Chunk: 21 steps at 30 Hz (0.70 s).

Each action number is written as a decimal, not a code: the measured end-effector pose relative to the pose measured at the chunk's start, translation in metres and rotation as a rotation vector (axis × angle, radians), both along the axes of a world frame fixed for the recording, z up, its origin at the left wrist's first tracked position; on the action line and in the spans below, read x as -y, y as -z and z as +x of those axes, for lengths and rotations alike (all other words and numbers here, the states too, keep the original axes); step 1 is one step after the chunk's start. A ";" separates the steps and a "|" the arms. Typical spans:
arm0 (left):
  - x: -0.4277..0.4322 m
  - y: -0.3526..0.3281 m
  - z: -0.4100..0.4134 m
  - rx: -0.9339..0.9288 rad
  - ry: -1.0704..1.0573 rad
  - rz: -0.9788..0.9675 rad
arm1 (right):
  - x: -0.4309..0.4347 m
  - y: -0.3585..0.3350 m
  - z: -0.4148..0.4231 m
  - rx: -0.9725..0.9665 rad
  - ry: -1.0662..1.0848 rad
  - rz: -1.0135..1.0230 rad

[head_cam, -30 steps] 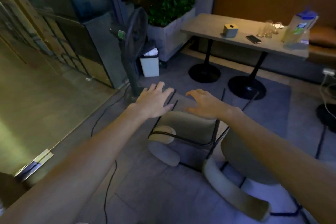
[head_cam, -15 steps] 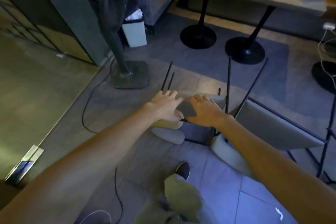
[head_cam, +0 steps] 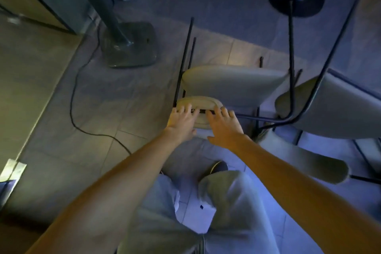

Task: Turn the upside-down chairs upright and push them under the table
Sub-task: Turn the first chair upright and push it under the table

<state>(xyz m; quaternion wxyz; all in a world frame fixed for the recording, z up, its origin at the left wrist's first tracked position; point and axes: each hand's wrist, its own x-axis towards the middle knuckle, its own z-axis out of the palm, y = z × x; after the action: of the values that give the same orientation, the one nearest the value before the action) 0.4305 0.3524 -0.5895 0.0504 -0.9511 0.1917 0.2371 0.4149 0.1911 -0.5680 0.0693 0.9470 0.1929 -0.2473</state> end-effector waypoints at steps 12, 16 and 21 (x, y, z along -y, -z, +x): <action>-0.003 0.161 0.017 0.080 -0.119 -0.146 | -0.048 0.139 0.011 0.176 0.139 -0.194; 0.000 0.172 0.019 0.095 -0.137 -0.141 | -0.051 0.150 0.017 0.187 0.115 -0.222; 0.002 0.163 0.020 0.050 -0.178 -0.103 | -0.050 0.149 0.024 0.190 0.073 -0.182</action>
<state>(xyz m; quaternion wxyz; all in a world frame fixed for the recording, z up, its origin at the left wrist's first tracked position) 0.4507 0.3499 -0.7528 -0.0150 -0.9713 0.1168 0.2066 0.4385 0.2409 -0.7171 0.1641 0.9623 0.1276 -0.1755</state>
